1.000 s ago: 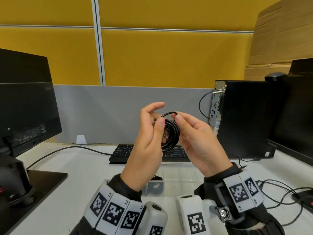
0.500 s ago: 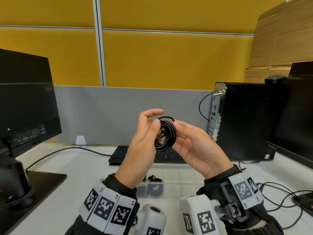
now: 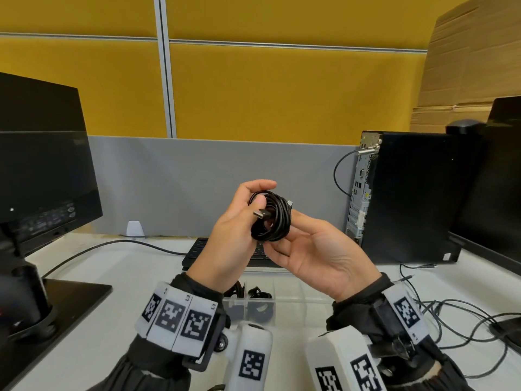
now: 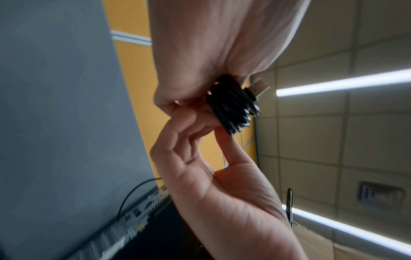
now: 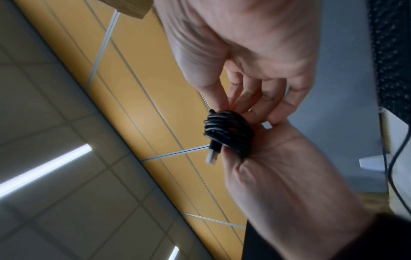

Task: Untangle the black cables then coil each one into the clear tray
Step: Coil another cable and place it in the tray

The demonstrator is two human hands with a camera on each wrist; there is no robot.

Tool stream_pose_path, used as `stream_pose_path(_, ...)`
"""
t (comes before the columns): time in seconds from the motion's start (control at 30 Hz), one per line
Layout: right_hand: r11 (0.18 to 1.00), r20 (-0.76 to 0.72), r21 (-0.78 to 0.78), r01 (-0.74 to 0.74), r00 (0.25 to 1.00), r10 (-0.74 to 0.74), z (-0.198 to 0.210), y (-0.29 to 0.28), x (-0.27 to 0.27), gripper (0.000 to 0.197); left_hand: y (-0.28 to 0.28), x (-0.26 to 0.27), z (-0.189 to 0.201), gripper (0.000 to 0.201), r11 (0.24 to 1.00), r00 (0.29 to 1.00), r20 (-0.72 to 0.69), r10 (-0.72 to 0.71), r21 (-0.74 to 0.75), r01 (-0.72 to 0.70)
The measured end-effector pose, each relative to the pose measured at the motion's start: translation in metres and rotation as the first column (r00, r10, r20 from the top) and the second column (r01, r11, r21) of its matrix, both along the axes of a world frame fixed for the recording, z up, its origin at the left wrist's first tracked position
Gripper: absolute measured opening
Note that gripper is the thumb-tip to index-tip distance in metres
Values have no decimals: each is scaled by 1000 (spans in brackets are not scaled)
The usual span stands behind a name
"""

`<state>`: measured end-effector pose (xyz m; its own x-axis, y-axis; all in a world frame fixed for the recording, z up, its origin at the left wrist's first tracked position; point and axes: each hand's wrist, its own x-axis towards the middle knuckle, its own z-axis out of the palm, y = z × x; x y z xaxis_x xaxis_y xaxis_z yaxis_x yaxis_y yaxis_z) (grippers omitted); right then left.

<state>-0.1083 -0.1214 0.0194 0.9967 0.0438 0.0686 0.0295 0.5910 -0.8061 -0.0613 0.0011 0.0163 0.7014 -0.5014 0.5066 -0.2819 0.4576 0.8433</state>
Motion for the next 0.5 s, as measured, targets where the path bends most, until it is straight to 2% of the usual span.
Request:
stream_pose_path(0.1, 995, 77, -94, 30, 997, -23, 1, 0, -1, 28, -1, -4, 1, 22, 986, 982, 122, 144, 65, -153)
stream_pose_path(0.2, 971, 190, -237, 38, 982, 8, 6, -4, -7, 35, 1, -6, 0, 20, 942, 922, 273, 276, 111, -315)
stream_pose_path(0.33, 891, 331, -451, 59, 938, 105, 8, -5, -15, 33, 1, -7, -5, 19, 913, 889, 340, 307, 158, -376)
stream_pose_path(0.43, 844, 364, -497, 203, 931, -9, 6, 0, -14, 15, -2, -8, -6, 17, 911, 879, 380, 290, 171, -375)
stream_pose_path(0.47, 809, 389, -522, 269, 920, -55, 5, 0, -13, 13, -2, -6, -7, 18, 912, 876, 385, 290, 166, -375)
stream_pose_path(0.5, 736, 442, -567, 370, 891, -107, 5, -2, -12, 12, -2, -4, -8, 18, 906, 867, 396, 302, 162, -390)
